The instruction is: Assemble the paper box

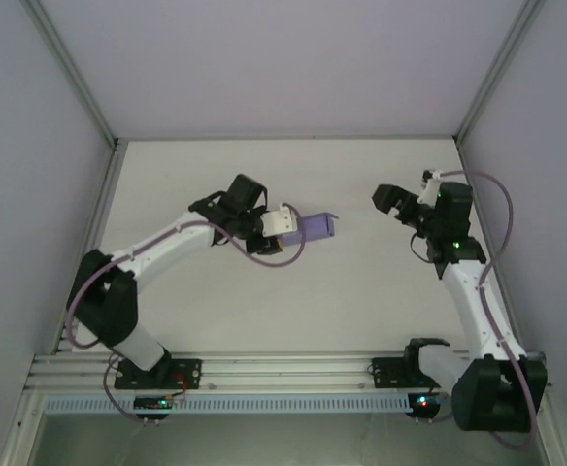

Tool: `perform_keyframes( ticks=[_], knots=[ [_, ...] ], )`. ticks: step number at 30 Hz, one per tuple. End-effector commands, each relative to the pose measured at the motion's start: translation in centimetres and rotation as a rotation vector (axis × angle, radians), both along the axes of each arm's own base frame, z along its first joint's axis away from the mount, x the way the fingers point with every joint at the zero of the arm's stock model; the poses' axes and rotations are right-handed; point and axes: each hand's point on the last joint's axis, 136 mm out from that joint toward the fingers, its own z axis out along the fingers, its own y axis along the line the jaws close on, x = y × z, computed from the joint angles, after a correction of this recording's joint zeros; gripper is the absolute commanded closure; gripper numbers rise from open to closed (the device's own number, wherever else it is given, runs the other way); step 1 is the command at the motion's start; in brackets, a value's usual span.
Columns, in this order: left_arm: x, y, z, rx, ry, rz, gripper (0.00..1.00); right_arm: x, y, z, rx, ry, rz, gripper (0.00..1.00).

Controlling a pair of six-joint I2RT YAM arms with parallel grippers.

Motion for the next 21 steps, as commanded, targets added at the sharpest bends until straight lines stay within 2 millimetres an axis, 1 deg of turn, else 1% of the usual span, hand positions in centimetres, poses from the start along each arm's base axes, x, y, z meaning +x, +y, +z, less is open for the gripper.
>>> perform_keyframes(
  ticks=[1, 2, 5, 7, 9, 10, 11, 12, 13, 15, 16, 18, 20, 21],
  knots=[
    [-3.0, 1.2, -1.5, 0.045, 0.311, 0.003, 0.63, 0.6, 2.8, 3.0, -0.301, -0.252, 0.318, 0.01],
    [-3.0, 1.5, -2.1, 0.077, 0.337, 0.009, 0.63, -0.2, 4.4, 2.2, -0.364, -0.217, 0.42, 0.01],
    [-3.1, 1.9, -3.4, 0.143, 0.384, 0.014, 0.63, -1.7, 7.8, -0.2, -0.561, -0.162, 0.639, 0.02],
    [-3.0, 2.3, -4.3, 0.175, 0.398, 0.023, 0.63, -3.0, 10.2, -1.7, -0.655, -0.155, 0.797, 0.02],
    [-2.9, 2.3, -4.8, 0.195, 0.41, 0.026, 0.62, -3.7, 12.0, -2.8, -0.721, -0.148, 0.902, 0.03],
    [-2.9, 2.3, -5.0, 0.2, 0.421, 0.028, 0.62, -3.5, 12.7, -3.2, -0.76, -0.142, 0.932, 0.06],
    [-2.8, 2.2, -5.1, 0.2, 0.424, 0.026, 0.62, -3.0, 13.2, -3.5, -0.785, -0.128, 0.934, 0.09],
    [-2.7, 2.2, -5.4, 0.203, 0.425, 0.028, 0.62, -3.0, 13.3, -4.4, -0.795, -0.081, 0.945, 0.14],
    [-2.6, 2.1, -5.6, 0.205, 0.425, 0.027, 0.62, -2.6, 13.6, -4.7, -0.795, -0.057, 0.954, 0.2],
    [-2.4, 2.0, -5.9, 0.209, 0.425, 0.033, 0.62, -1.8, 14.0, -5.8, -0.787, -0.013, 0.975, 0.26],
    [-2.3, 2.0, -6.0, 0.21, 0.428, 0.035, 0.62, -1.7, 14.3, -6.5, -0.771, 0.024, 0.999, 0.33],
    [-2.2, 2.0, -6.1, 0.213, 0.43, 0.035, 0.62, -1.9, 14.8, -7.5, -0.745, 0.087, 1.046, 0.41],
    [-2.1, 2.0, -6.1, 0.213, 0.424, 0.037, 0.61, -2.2, 15.4, -8.0, -0.72, 0.11, 1.112, 0.48],
    [-2.0, 2.0, -6.2, 0.217, 0.419, 0.039, 0.61, -2.0, 15.6, -8.2, -0.714, 0.117, 1.115, 0.53]
  ],
)
